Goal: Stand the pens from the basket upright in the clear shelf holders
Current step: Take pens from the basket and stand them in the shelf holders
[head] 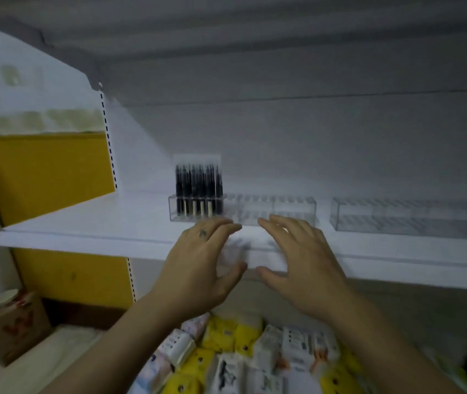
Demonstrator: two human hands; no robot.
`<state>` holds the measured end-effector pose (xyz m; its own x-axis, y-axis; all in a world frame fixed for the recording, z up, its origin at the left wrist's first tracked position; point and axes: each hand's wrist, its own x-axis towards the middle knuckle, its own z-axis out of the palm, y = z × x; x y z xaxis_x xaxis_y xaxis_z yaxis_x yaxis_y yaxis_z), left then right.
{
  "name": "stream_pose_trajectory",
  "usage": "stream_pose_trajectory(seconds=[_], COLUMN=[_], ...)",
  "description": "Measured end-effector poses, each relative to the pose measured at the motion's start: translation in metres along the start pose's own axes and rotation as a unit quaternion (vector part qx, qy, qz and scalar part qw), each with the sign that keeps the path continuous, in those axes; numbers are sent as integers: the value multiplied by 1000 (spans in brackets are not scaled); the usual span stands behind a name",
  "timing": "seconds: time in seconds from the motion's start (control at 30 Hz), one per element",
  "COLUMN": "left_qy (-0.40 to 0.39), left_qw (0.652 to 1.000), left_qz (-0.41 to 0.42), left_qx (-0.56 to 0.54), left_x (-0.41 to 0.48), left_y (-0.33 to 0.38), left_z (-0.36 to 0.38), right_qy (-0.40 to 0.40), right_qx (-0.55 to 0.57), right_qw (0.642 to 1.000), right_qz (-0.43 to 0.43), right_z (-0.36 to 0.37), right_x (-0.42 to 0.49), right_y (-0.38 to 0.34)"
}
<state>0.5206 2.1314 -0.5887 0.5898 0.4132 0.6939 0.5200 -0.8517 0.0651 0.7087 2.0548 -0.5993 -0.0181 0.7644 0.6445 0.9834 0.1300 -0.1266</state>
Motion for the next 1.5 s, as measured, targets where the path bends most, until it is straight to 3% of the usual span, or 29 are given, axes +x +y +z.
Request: stream_pose_trajectory(seconds=[0.13, 0.33, 0.67, 0.83, 1.1, 1.2, 1.33, 1.5], left_qy=[-26, -71, -253, -349, -467, -517, -586, -630], left_qw=[1000, 997, 964, 932, 869, 825, 733, 658], left_qz=[13, 8, -70, -88, -145, -195, -282, -327], left_qx=[-10, -40, -48, -51, -81, -115, -201, -252], left_x=[-35, -72, -154, -194, -242, -264, -298, -350], left_y=[24, 52, 83, 88, 90, 92, 102, 110], left_z=[21, 59, 136, 183, 267, 296, 327, 351], right_qy=[-52, -45, -230, -322, -407, -450, -535, -578], right_qx=[-43, -62, 2, 50, 116, 106, 129, 156], right_qw=[998, 997, 958, 910, 846, 821, 736, 648], right_qz=[9, 27, 174, 257, 323, 335, 394, 470], right_z=[-2, 6, 74, 123, 191, 202, 215, 242], right_x=[-55, -118, -206, -262, -314, -339, -365, -379], right_y=[-1, 3, 33, 42, 34, 38, 53, 78])
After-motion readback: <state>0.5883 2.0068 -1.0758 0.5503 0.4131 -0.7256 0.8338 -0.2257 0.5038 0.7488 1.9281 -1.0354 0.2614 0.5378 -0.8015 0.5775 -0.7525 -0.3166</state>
